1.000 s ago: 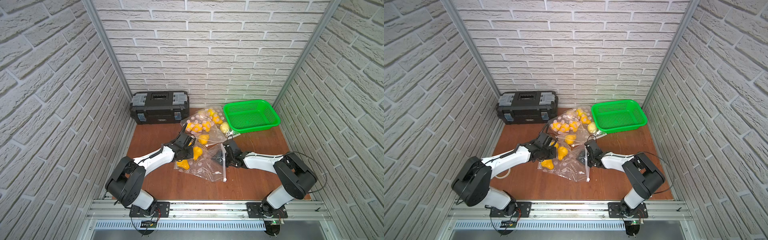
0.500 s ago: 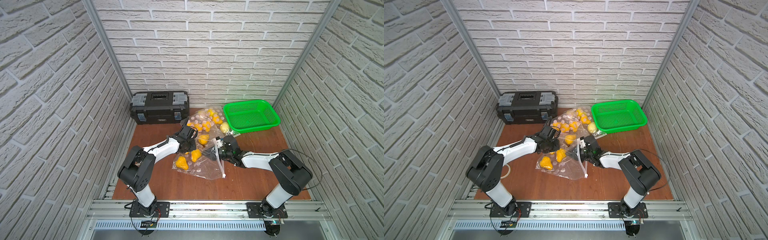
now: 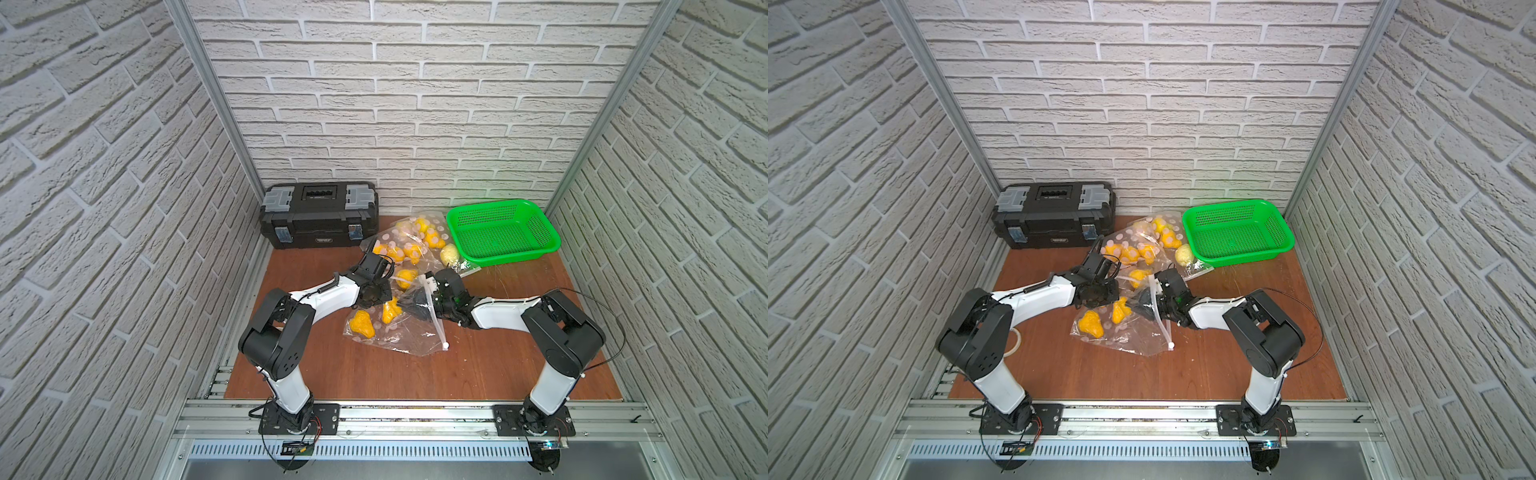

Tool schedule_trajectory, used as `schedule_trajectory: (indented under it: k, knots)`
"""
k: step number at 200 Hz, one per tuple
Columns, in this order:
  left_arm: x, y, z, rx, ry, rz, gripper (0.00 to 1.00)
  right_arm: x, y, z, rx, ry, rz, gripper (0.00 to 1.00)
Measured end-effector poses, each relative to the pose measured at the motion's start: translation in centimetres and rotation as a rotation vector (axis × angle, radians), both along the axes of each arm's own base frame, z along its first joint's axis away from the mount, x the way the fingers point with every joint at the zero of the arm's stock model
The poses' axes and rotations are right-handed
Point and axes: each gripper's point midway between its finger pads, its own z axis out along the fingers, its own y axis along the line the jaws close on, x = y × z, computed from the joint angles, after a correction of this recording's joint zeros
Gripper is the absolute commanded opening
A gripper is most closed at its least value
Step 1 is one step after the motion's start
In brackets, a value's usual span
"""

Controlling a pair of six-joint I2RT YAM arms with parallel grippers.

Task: Open the zip-top bag and take out the pear
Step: Pick up the pear from the zipper food storage bag.

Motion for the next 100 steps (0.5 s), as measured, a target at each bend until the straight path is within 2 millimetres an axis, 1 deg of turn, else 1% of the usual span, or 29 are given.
schedule_trajectory:
  k: [21,34,58,72,84,100]
  knots:
    - [-0.1,-0.3,-0.3,-0.016,0.01,-0.004,0.0,-0.1,-0.2,-0.4,-0.036,-0.002,0.012,0.49]
    - [-0.2,-0.6,-0.5,-0.026,0.015,-0.005,0.0,-0.1,-0.3,-0.8,-0.051,0.001,0.019,0.56]
    - [-0.2,-0.9,-0.8,-0.046,0.02,-0.006,0.0,0.0,-0.1,-1.3,-0.078,0.002,0.041,0.66]
    - [-0.1,-1.2,-0.9,-0.057,0.022,-0.008,0.0,0.0,0.0,-1.5,-0.089,0.005,0.052,0.69]
    - [-0.1,-1.4,-1.0,-0.068,0.023,-0.009,0.0,0.0,0.1,-1.8,-0.099,0.007,0.062,0.73]
    - [0.0,-1.8,-1.1,-0.087,0.024,-0.016,0.0,0.0,0.3,-2.2,-0.106,0.016,0.073,0.74]
